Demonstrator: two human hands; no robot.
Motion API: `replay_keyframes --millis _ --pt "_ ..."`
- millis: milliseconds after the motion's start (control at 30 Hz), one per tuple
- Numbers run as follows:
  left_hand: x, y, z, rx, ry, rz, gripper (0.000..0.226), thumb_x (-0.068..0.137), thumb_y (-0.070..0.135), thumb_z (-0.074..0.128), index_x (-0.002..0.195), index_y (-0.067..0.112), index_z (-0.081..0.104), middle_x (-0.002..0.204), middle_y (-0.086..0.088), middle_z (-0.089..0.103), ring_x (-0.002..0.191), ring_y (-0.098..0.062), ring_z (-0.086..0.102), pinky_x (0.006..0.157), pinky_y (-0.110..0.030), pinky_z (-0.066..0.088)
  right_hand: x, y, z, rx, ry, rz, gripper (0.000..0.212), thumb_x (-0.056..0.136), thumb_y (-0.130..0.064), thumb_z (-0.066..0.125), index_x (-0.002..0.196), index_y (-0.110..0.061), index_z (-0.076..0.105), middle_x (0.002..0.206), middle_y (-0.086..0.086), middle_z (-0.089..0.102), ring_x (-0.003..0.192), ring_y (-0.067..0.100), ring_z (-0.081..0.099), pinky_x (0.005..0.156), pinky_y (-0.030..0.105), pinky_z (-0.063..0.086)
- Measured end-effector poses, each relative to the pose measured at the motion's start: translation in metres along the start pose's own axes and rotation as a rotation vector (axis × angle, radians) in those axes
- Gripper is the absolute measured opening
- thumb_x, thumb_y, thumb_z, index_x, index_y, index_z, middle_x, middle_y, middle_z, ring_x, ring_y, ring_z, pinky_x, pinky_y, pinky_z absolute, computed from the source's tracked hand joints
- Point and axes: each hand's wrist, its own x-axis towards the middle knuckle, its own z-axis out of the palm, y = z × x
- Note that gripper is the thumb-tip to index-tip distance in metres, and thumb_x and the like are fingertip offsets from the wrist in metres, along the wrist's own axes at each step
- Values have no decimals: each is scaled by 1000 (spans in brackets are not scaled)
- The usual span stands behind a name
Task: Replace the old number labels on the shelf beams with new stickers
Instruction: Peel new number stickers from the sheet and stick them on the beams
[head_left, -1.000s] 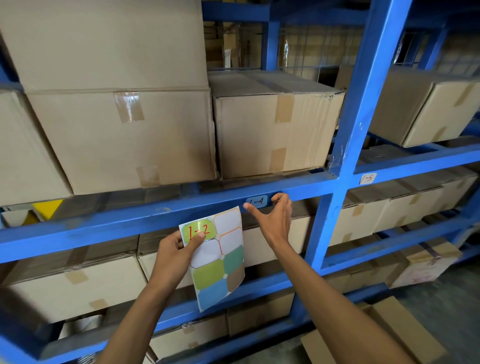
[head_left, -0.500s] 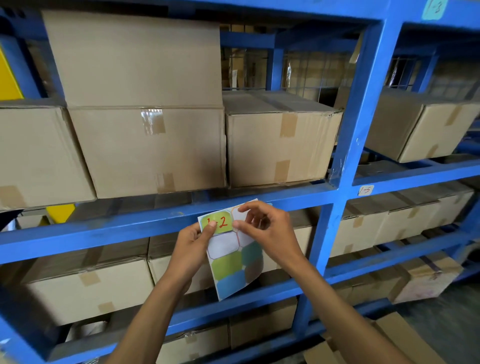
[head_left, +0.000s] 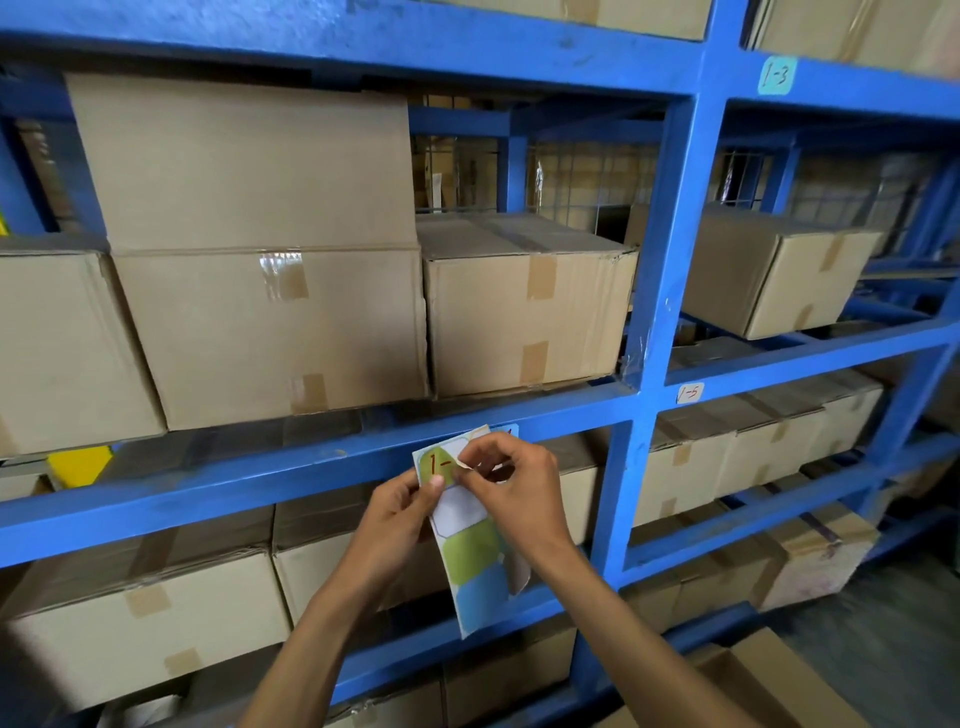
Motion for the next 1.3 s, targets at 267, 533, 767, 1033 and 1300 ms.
replay_keyframes --millis 267,533,767,1033,1300 --pt "6 10 -4 132 10 61 26 99 6 53 113 23 67 108 2 77 99 -12 72 87 -29 58 22 -20 -19 195 -156 146 14 76 -9 83 79 -17 71 80 2 76 75 7 70 68 16 53" --pt "31 28 0 24 110 18 21 100 17 53 111 20 71 95 3 80 88 -18 76 75 -35 62 55 -43 -42 413 -175 194 16 80 -2 77 79 -13 67 78 10 74 73 20 68 62 30 57" --pt "67 83 0 -26 143 155 18 99 11 54 96 16 71 77 7 79 68 -6 73 60 -21 59 114 -81 -71 511 -54 93 14 83 -3 75 78 -13 66 76 15 72 57 18 65 49 22 53" --pt "98 163 -9 -5 187 328 15 96 9 61 101 14 74 84 0 81 72 -11 75 59 -22 59 195 -128 -94 553 5 -26 3 85 -9 74 86 -8 72 80 6 75 69 13 68 50 20 56" --pt "130 206 -16 32 330 387 13 95 13 63 100 14 75 84 -4 81 71 -18 76 60 -32 62 271 -158 -102 562 86 -120 21 82 -6 77 98 4 68 77 10 72 55 12 59 45 16 51"
